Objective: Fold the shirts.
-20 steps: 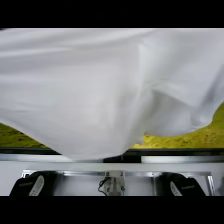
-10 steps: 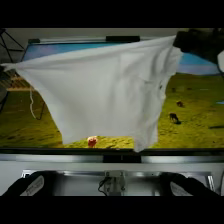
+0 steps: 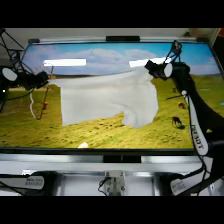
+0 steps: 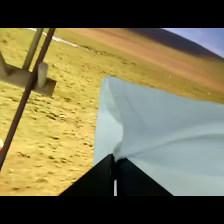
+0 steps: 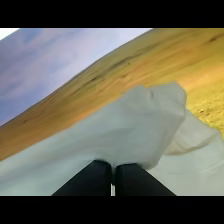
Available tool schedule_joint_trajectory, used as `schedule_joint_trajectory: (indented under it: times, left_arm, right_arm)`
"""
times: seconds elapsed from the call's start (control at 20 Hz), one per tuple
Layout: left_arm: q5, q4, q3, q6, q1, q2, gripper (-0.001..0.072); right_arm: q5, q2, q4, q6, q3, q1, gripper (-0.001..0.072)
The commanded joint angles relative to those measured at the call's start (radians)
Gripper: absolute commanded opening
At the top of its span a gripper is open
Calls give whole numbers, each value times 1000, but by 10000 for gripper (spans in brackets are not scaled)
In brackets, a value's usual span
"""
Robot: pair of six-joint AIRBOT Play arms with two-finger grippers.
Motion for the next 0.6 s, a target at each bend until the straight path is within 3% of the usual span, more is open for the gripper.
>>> schedule_joint_trajectory:
  times: [0.0, 0.05, 0.1, 0.15, 0.25, 0.4, 0.55]
  left_arm:
    - [-9, -35, 0, 0, -34, -87, 157]
    - [-46, -38, 3, 1, -33, -86, 374]
    - [-120, -24, 26, 2, -21, -85, 572]
    - [-209, 10, 64, 28, 1, -85, 605]
    - [-413, 100, 153, 53, 71, -85, 604]
    - [-708, 31, 142, 59, 202, -76, 604]
    - [-702, -64, -99, 126, 254, -13, 604]
  right_arm:
    - [-9, -69, 116, 16, 2, 0, 168]
    - [-8, -60, 122, 16, 2, -5, 344]
    - [2, -41, 124, 6, 2, -15, 474]
    - [33, -8, 117, -34, 2, -31, 474]
    - [147, 71, 82, -145, 2, -83, 470]
    - [468, 143, 26, -292, 2, -183, 436]
    - [726, 142, 33, -394, -18, -256, 440]
